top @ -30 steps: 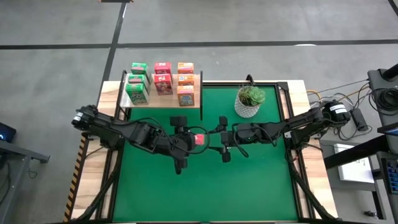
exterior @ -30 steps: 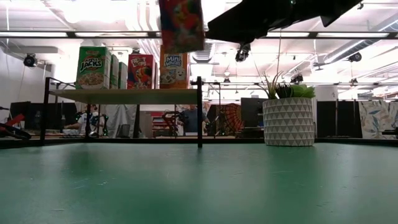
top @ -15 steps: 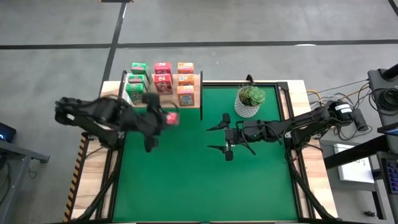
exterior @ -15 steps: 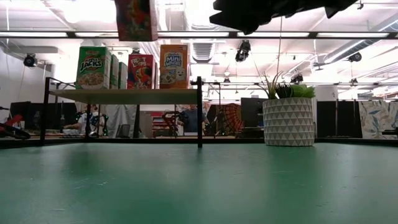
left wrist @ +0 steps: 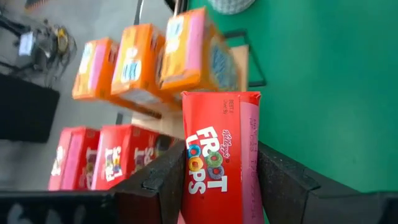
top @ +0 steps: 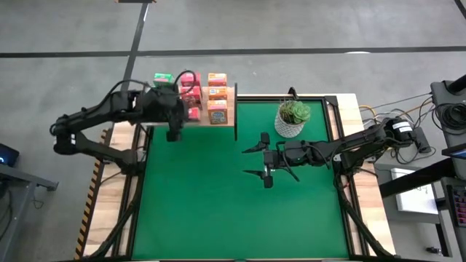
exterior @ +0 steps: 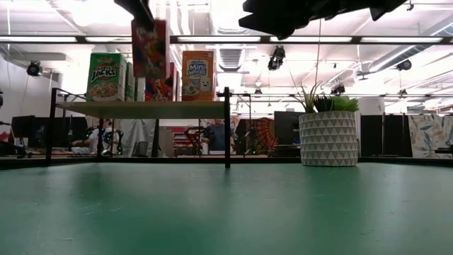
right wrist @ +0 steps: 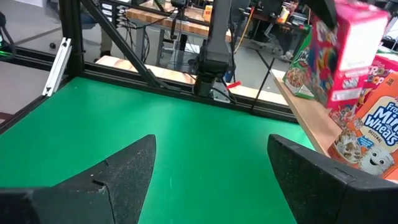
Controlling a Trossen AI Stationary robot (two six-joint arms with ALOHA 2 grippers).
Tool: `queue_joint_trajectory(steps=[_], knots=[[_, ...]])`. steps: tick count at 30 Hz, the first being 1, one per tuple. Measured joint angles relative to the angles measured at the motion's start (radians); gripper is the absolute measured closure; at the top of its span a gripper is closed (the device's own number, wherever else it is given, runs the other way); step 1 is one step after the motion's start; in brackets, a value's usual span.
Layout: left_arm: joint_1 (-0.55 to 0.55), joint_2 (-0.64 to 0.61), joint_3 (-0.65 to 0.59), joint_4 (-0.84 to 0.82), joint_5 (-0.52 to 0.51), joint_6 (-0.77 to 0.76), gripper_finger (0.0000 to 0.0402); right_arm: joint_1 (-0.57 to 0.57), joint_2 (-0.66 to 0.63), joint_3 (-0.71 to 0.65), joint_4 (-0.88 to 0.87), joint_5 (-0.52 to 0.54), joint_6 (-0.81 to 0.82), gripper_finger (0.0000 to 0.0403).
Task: Stack cereal on shelf
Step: Put the red cereal box on the shelf aligned with other red cereal boxes
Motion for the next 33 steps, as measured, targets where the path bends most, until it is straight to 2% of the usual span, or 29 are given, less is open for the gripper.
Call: queue_joint_trajectory(steps=[4, 11, 23, 33], knots=[[0.091, -0.007, -0.064, 0.066, 0.088, 0.028, 0.0244, -0.002, 0.000, 0.000, -0.007, 0.000, 0.005, 0.0108], [0.177, 0.008, -0.121, 0.113, 0.150, 0.074, 0.0244, -0.003, 0.000, 0.000, -0.008, 0.000, 0.014, 0.0103], [0.221, 0.008, -0.171, 0.165, 0.179, 0.104, 0.0244, -0.003, 0.001, 0.000, -0.009, 0.000, 0.015, 0.0103], [0.232, 0.008, -0.146, 0.150, 0.179, 0.101, 0.0244, -0.003, 0.001, 0.000, -0.009, 0.000, 0.014, 0.0103]])
